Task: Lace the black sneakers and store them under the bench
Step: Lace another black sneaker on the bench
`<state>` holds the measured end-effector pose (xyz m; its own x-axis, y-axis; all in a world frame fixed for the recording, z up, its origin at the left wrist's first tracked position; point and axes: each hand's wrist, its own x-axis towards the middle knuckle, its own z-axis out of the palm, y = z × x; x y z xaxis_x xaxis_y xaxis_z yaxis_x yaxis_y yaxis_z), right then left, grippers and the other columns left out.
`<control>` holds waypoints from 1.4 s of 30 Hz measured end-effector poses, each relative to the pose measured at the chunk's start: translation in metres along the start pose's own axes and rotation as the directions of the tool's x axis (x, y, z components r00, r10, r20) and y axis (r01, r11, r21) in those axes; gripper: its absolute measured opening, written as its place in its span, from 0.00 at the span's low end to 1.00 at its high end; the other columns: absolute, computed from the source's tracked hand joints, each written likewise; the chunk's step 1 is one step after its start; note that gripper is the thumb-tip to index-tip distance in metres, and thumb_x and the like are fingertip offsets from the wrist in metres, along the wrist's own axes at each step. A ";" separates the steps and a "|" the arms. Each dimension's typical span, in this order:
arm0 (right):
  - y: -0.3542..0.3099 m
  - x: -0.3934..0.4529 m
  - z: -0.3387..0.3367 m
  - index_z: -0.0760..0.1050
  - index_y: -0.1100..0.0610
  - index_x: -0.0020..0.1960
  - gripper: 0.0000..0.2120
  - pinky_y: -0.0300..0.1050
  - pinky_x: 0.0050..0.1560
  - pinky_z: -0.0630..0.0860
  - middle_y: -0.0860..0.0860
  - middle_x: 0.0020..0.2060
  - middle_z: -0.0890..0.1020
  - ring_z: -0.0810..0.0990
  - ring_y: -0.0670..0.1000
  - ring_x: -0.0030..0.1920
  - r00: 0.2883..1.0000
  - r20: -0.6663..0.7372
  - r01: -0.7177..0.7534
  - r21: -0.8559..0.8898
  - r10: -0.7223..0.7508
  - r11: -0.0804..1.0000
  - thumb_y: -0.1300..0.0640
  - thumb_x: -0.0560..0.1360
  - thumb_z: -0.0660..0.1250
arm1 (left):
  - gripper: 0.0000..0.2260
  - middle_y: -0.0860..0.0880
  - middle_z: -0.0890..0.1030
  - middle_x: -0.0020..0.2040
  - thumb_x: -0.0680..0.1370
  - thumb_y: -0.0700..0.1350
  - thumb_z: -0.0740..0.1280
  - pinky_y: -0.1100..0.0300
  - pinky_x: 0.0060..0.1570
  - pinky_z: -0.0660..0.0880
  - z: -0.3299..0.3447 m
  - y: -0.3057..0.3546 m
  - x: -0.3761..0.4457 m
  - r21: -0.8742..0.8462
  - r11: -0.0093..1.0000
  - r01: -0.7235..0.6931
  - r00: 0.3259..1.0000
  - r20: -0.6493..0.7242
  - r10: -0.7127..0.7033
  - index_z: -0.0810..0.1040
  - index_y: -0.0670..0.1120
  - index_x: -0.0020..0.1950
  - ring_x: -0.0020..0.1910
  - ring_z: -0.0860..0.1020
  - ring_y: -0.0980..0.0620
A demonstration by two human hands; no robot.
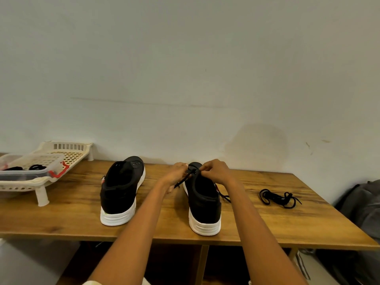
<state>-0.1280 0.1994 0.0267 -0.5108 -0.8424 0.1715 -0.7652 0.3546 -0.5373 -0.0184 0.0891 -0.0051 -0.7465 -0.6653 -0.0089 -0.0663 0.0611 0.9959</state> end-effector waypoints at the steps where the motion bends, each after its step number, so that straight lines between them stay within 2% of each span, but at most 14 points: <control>1: 0.001 0.001 0.000 0.82 0.56 0.51 0.09 0.41 0.48 0.77 0.53 0.49 0.83 0.79 0.48 0.48 1.000 -0.025 -0.004 -0.008 0.003 1.000 0.59 0.74 0.66 | 0.09 0.46 0.75 0.44 0.83 0.42 0.53 0.58 0.48 0.72 0.003 0.001 0.000 0.052 0.999 -0.013 1.000 -0.013 0.013 0.70 0.43 0.48 0.44 0.74 0.51; 3: -0.002 0.003 -0.002 0.83 0.56 0.47 0.06 0.43 0.46 0.77 0.53 0.45 0.84 0.81 0.50 0.47 0.996 -0.084 -0.007 -0.034 0.004 0.999 0.58 0.73 0.68 | 0.08 0.46 0.75 0.45 0.83 0.44 0.55 0.57 0.48 0.71 0.008 0.002 -0.001 0.147 0.987 -0.061 0.998 -0.019 0.064 0.71 0.43 0.49 0.45 0.73 0.52; 8: -0.032 0.007 -0.012 0.84 0.55 0.46 0.07 0.41 0.44 0.74 0.49 0.46 0.85 0.81 0.50 0.48 0.941 -0.335 0.062 0.016 -0.053 0.998 0.59 0.72 0.67 | 0.10 0.47 0.81 0.50 0.80 0.49 0.62 0.63 0.51 0.76 0.017 0.007 -0.010 0.102 0.979 -0.179 0.981 0.095 0.169 0.79 0.44 0.54 0.49 0.79 0.55; 11: -0.036 0.010 -0.002 0.84 0.54 0.47 0.09 0.41 0.46 0.75 0.49 0.47 0.85 0.81 0.50 0.48 0.955 -0.292 0.065 0.023 -0.056 0.998 0.60 0.71 0.67 | 0.07 0.46 0.82 0.45 0.78 0.45 0.65 0.66 0.41 0.78 0.018 0.006 -0.008 0.081 0.984 -0.159 0.987 0.021 0.158 0.79 0.42 0.49 0.43 0.80 0.55; 14: -0.030 0.010 -0.009 0.80 0.55 0.56 0.13 0.40 0.51 0.75 0.52 0.52 0.83 0.80 0.50 0.52 0.976 -0.210 0.079 0.135 -0.049 0.988 0.58 0.72 0.68 | 0.09 0.40 0.82 0.46 0.77 0.43 0.67 0.55 0.50 0.78 0.020 0.012 -0.003 0.003 0.981 -0.192 0.974 -0.121 0.191 0.80 0.37 0.49 0.44 0.79 0.49; 17: -0.020 0.007 -0.023 0.73 0.58 0.66 0.20 0.47 0.56 0.77 0.56 0.59 0.79 0.79 0.53 0.55 0.998 -0.057 0.040 0.325 -0.022 0.945 0.57 0.75 0.65 | 0.08 0.51 0.81 0.42 0.76 0.44 0.68 0.70 0.36 0.74 0.017 0.032 -0.004 -0.238 0.932 -0.275 0.925 -0.331 0.188 0.81 0.42 0.52 0.39 0.76 0.56; 20: -0.010 0.002 -0.019 0.77 0.59 0.62 0.15 0.42 0.52 0.76 0.55 0.57 0.80 0.78 0.49 0.50 0.996 0.080 0.017 0.105 -0.025 0.994 0.58 0.76 0.66 | 0.07 0.55 0.80 0.43 0.76 0.47 0.69 0.61 0.43 0.70 0.015 0.038 -0.006 -0.424 0.871 -0.249 0.928 -0.361 0.090 0.81 0.46 0.51 0.39 0.74 0.55; 23: -0.006 0.001 -0.012 0.82 0.58 0.53 0.09 0.39 0.47 0.72 0.54 0.51 0.84 0.78 0.47 0.47 0.999 0.026 0.035 -0.025 -0.034 0.999 0.56 0.76 0.68 | 0.07 0.55 0.81 0.43 0.76 0.47 0.69 0.59 0.44 0.70 0.018 0.035 -0.009 -0.466 0.854 -0.232 0.932 -0.359 0.057 0.82 0.46 0.51 0.40 0.74 0.54; 26: -0.017 0.002 -0.013 0.83 0.53 0.48 0.07 0.41 0.44 0.70 0.50 0.48 0.84 0.80 0.50 0.49 0.992 -0.093 0.074 -0.068 -0.080 0.995 0.53 0.75 0.67 | 0.08 0.53 0.82 0.44 0.78 0.47 0.66 0.62 0.43 0.72 0.016 0.031 -0.007 -0.383 0.884 -0.268 0.933 -0.331 0.139 0.81 0.44 0.52 0.40 0.76 0.54; 28: -0.031 0.001 -0.016 0.84 0.52 0.48 0.09 0.40 0.42 0.68 0.48 0.48 0.84 0.80 0.50 0.49 0.958 -0.264 0.111 -0.024 -0.114 0.993 0.52 0.75 0.66 | 0.12 0.50 0.82 0.45 0.79 0.49 0.65 0.64 0.42 0.74 0.013 0.026 -0.007 -0.255 0.931 -0.260 0.955 -0.211 0.209 0.80 0.42 0.55 0.40 0.78 0.54; 33: -0.058 0.001 -0.027 0.83 0.57 0.50 0.10 0.41 0.46 0.74 0.50 0.47 0.85 0.81 0.48 0.48 0.883 -0.462 0.231 0.272 -0.083 0.934 0.52 0.76 0.67 | 0.05 0.46 0.83 0.41 0.75 0.49 0.70 0.60 0.48 0.76 0.015 0.015 -0.011 0.093 0.966 -0.242 0.970 0.019 0.241 0.82 0.48 0.44 0.44 0.81 0.51; 35: -0.053 0.002 -0.028 0.82 0.58 0.53 0.10 0.41 0.50 0.75 0.51 0.49 0.84 0.81 0.49 0.50 0.908 -0.414 0.212 0.329 -0.061 0.920 0.54 0.76 0.67 | 0.05 0.47 0.81 0.37 0.75 0.46 0.70 0.63 0.42 0.76 0.016 0.020 -0.012 0.021 0.972 -0.235 0.970 -0.065 0.235 0.82 0.46 0.43 0.36 0.80 0.55; 38: -0.033 0.002 -0.029 0.77 0.59 0.62 0.15 0.47 0.58 0.75 0.55 0.57 0.81 0.78 0.50 0.54 0.980 -0.199 0.086 0.289 -0.028 0.953 0.58 0.76 0.65 | 0.05 0.48 0.81 0.40 0.76 0.42 0.69 0.63 0.36 0.78 0.017 0.033 -0.010 -0.305 0.920 -0.247 0.958 -0.220 0.184 0.81 0.41 0.48 0.33 0.79 0.55; 42: -0.016 -0.002 -0.021 0.74 0.60 0.65 0.18 0.47 0.60 0.73 0.56 0.62 0.77 0.76 0.54 0.61 0.992 0.125 -0.038 0.112 0.024 0.993 0.60 0.76 0.63 | 0.04 0.51 0.81 0.38 0.78 0.41 0.66 0.58 0.44 0.80 0.011 0.048 -0.008 -0.671 0.664 -0.330 0.934 -0.334 0.127 0.81 0.44 0.47 0.33 0.81 0.54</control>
<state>-0.1231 0.2035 0.0520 -0.4761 -0.8777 0.0543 -0.6963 0.3385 -0.6328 -0.0228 0.1055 0.0416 -0.4841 -0.8624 0.1480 0.6466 -0.2386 0.7245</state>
